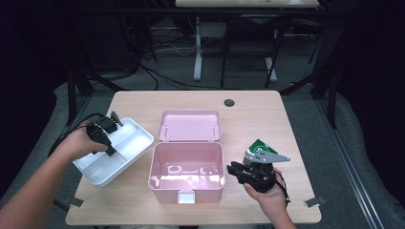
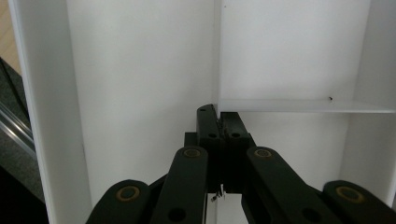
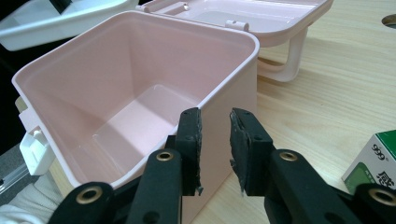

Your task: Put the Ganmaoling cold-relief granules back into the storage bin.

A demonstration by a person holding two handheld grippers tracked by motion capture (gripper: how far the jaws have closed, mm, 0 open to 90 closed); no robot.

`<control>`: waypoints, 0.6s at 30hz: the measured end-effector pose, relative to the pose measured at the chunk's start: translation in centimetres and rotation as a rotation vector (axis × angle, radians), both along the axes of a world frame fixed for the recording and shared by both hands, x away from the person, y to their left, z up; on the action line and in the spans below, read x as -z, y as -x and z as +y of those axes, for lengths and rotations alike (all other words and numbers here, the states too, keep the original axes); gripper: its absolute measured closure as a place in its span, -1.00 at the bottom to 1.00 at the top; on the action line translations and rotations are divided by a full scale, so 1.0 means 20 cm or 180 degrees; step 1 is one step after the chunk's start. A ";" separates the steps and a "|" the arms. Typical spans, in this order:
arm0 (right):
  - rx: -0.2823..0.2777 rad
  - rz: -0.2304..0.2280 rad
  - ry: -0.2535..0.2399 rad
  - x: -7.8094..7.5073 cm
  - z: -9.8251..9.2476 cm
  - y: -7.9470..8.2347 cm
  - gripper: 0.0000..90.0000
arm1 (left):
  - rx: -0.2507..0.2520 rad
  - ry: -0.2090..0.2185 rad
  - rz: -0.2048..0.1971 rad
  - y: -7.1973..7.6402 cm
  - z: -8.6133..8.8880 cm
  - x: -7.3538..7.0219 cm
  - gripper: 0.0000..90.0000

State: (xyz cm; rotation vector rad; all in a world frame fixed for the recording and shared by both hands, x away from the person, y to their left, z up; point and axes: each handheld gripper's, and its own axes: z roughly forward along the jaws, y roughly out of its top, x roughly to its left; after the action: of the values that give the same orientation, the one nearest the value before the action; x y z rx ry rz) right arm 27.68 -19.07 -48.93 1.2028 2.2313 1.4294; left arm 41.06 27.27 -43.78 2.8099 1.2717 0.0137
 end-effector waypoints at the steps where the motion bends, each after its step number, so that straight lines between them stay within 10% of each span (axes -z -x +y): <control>1: -0.0002 0.0003 -0.0007 0.00 0.00 0.00 0.64 | -0.0002 -0.0017 0.0015 0.00 0.00 0.02 0.98; 18: -0.0001 0.0001 0.0004 0.00 0.00 0.00 0.64 | -0.0189 0.0100 0.0139 -0.04 -0.02 0.40 0.98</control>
State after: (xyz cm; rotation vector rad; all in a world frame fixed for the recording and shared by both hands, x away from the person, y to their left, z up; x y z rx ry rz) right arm 27.67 -19.09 -48.96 1.2024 2.2322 1.4280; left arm 41.78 26.94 -51.75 2.7599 1.3517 -0.0648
